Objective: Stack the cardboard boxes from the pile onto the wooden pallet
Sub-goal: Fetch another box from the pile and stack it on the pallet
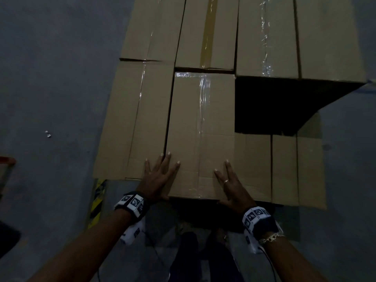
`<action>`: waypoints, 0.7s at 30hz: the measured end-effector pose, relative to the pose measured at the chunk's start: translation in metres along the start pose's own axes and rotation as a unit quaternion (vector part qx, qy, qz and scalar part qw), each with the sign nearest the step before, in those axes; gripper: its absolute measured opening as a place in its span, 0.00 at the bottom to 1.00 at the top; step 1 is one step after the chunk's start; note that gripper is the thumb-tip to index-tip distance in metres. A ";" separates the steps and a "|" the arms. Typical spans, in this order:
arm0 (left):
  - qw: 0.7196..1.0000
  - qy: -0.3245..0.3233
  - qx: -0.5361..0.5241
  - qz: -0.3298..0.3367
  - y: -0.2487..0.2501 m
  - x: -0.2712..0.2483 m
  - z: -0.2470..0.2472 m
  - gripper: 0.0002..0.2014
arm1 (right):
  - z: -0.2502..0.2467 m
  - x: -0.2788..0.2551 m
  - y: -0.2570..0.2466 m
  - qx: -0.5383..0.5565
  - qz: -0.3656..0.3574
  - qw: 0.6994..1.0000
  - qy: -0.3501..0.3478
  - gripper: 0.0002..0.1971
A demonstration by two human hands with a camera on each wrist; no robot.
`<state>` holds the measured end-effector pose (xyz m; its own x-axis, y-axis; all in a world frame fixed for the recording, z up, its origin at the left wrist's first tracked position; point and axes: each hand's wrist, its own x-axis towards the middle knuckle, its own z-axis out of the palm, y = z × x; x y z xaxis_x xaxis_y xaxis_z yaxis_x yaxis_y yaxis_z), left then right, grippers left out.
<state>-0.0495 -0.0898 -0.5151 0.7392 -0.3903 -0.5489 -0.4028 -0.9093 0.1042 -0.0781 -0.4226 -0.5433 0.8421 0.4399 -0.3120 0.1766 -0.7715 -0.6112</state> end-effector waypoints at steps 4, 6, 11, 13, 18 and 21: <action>1.000 -0.004 -0.001 -0.010 -0.003 0.002 -0.001 0.73 | 0.000 0.004 0.002 0.000 -0.005 1.000 0.002 0.63; 1.000 0.003 0.004 -0.008 -0.003 0.002 -0.002 0.72 | 0.000 0.004 0.003 0.002 -0.004 1.000 0.004 0.63; 0.999 0.005 0.044 -0.007 -0.008 0.003 -0.006 0.71 | 0.002 0.008 0.001 0.014 -0.011 1.000 0.019 0.61; 0.999 0.005 0.047 -0.003 -0.008 0.004 -0.004 0.72 | 0.004 0.006 0.003 0.016 -0.006 1.000 0.018 0.61; 1.000 0.006 0.025 -0.002 -0.007 0.005 0.001 0.74 | 0.005 0.003 0.003 0.032 -0.001 0.999 0.018 0.61; 1.000 0.001 0.028 0.001 -0.009 0.005 -0.003 0.71 | 0.003 0.005 0.000 0.038 0.001 0.999 0.019 0.61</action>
<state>-0.0410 -0.0840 -0.5162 0.7400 -0.3920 -0.5465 -0.4330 -0.8995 0.0588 -0.0759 -0.4190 -0.5470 0.8616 0.4197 -0.2854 0.1378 -0.7347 -0.6643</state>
